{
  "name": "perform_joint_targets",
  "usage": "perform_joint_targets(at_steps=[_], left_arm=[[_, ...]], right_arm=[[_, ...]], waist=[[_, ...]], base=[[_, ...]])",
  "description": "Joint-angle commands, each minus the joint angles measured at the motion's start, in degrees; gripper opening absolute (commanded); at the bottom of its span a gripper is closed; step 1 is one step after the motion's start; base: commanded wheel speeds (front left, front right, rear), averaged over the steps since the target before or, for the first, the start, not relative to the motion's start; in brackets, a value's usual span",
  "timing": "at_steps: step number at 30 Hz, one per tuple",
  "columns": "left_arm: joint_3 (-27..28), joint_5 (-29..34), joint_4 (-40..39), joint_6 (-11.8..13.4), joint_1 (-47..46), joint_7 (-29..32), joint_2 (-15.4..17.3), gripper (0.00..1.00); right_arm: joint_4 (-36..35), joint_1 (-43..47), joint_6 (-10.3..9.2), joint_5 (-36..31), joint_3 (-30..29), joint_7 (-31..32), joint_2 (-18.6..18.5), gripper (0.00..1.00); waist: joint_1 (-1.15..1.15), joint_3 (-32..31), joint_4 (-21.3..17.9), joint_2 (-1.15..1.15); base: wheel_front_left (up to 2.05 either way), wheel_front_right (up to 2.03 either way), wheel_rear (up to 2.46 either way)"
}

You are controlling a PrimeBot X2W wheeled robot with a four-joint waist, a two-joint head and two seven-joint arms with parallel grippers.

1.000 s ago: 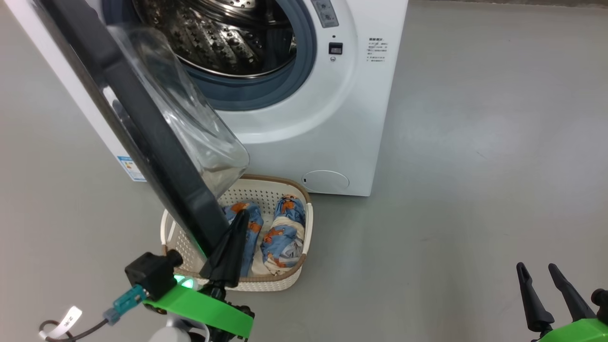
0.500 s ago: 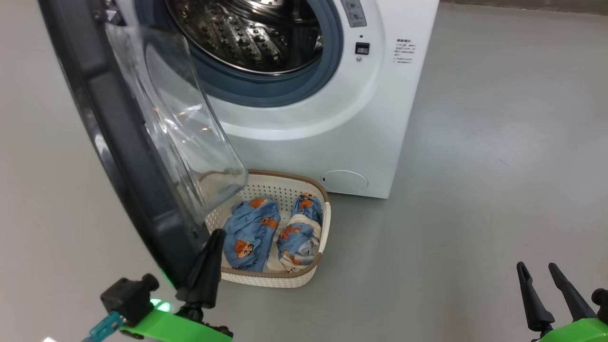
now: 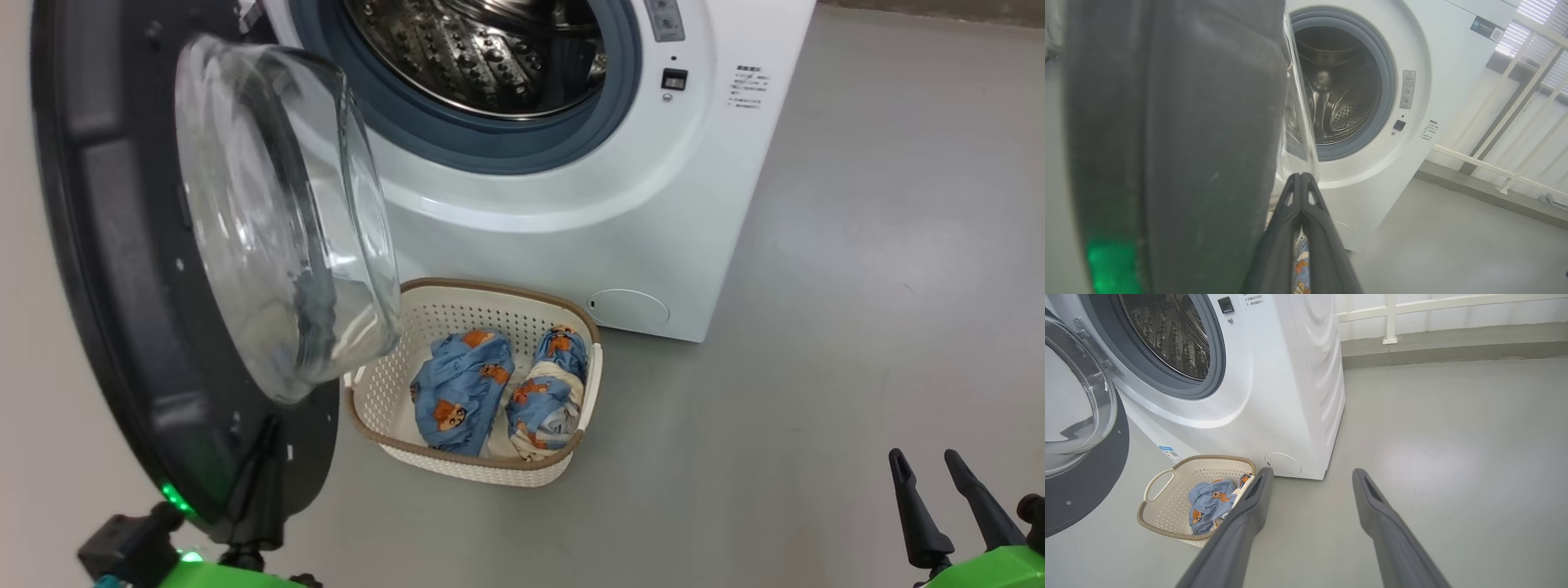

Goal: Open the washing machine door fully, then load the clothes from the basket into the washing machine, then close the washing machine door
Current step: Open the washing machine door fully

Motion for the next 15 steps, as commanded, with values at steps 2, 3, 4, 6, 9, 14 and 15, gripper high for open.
perform_joint_targets(at_steps=[2,3,4,6,9,14,15], left_arm=[[4.14,0.42,-1.77,1.11,-0.52,-0.38,2.29,0.0],[4.61,0.4,-1.59,1.35,-0.45,-0.38,2.68,0.0],[5.14,0.43,-1.38,1.6,-0.42,-0.38,3.17,0.0],[6.35,0.26,-0.81,2.1,-0.55,-0.28,4.17,0.0],[8.36,-0.17,0.21,2.81,-0.92,-0.16,5.77,0.0],[10.87,-1.47,1.94,3.03,-1.9,0.11,7.72,0.0],[11.42,-1.5,2.56,3.12,-2.25,0.16,8.43,0.0]], right_arm=[[-1.32,-0.54,0.16,-0.54,1.06,-0.74,-1.38,1.0],[-1.32,-0.54,0.16,-0.54,1.09,-0.74,-1.34,1.0],[-1.33,-0.58,0.16,-0.56,1.18,-0.74,-1.29,1.0],[-1.34,-0.66,0.16,-0.6,1.4,-0.74,-1.26,1.0],[-1.37,-0.71,0.16,-0.65,1.65,-0.74,-1.29,1.0],[-1.58,-0.7,0.16,-0.66,1.64,-0.74,-1.31,1.0],[-1.58,-0.72,0.16,-0.67,1.65,-0.74,-1.35,1.0]], waist=[[0.0,0.03,0.79,0.0],[0.0,-0.02,1.0,0.0],[0.0,0.01,1.13,0.0],[0.0,0.09,1.38,0.0],[0.0,0.22,1.55,0.0],[0.0,0.72,1.66,0.0],[0.0,0.92,1.67,0.0]], base=[[0.0,0.0,0.0],[0.0,0.0,0.0],[0.0,0.0,0.0],[0.0,0.0,0.0],[0.0,0.0,0.0],[0.0,0.0,0.0],[0.0,0.0,0.0]])
